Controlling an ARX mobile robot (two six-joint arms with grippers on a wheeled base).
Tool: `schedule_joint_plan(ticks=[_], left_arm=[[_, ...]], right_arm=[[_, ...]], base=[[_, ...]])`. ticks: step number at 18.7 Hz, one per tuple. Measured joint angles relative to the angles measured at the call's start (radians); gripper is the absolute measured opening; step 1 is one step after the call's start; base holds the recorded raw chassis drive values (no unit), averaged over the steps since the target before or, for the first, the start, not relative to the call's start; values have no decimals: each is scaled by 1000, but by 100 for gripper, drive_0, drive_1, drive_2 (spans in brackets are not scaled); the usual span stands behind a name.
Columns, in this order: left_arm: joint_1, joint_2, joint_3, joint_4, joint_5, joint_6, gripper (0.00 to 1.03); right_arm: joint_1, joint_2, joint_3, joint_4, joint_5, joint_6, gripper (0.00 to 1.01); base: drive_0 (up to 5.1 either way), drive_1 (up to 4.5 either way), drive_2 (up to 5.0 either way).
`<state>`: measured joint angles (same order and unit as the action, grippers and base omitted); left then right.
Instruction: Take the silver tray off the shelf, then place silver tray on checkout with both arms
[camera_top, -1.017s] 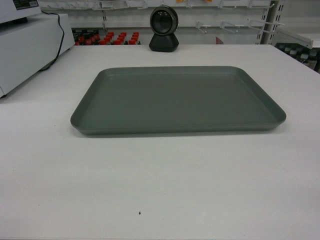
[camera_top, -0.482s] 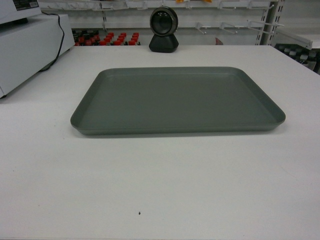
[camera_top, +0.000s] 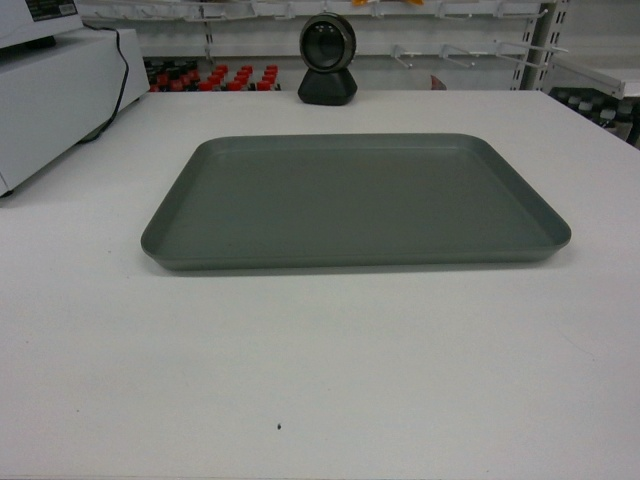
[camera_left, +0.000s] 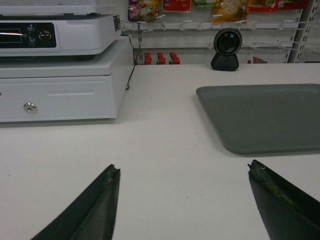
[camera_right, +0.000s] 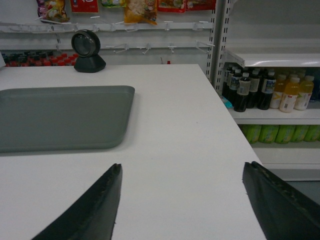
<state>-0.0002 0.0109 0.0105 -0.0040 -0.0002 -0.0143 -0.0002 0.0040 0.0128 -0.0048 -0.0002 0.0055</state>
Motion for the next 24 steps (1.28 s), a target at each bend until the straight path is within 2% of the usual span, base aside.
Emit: schedule_joint_plan(ticks=[2, 7, 15, 24], left_arm=[[0, 0, 0, 0, 0, 0, 89], [0, 0, 0, 0, 0, 1, 100], [0, 0, 0, 0, 0, 1, 98], [0, 0, 0, -2, 0, 1, 98]], right_arm=[[0, 0, 0, 0, 0, 0, 86], [0, 0, 0, 0, 0, 0, 100], [0, 0, 0, 0, 0, 0, 98], [0, 0, 0, -1, 0, 0, 98]], base=[[0, 0, 0], [0, 0, 0], [0, 0, 0], [3, -407, 414]])
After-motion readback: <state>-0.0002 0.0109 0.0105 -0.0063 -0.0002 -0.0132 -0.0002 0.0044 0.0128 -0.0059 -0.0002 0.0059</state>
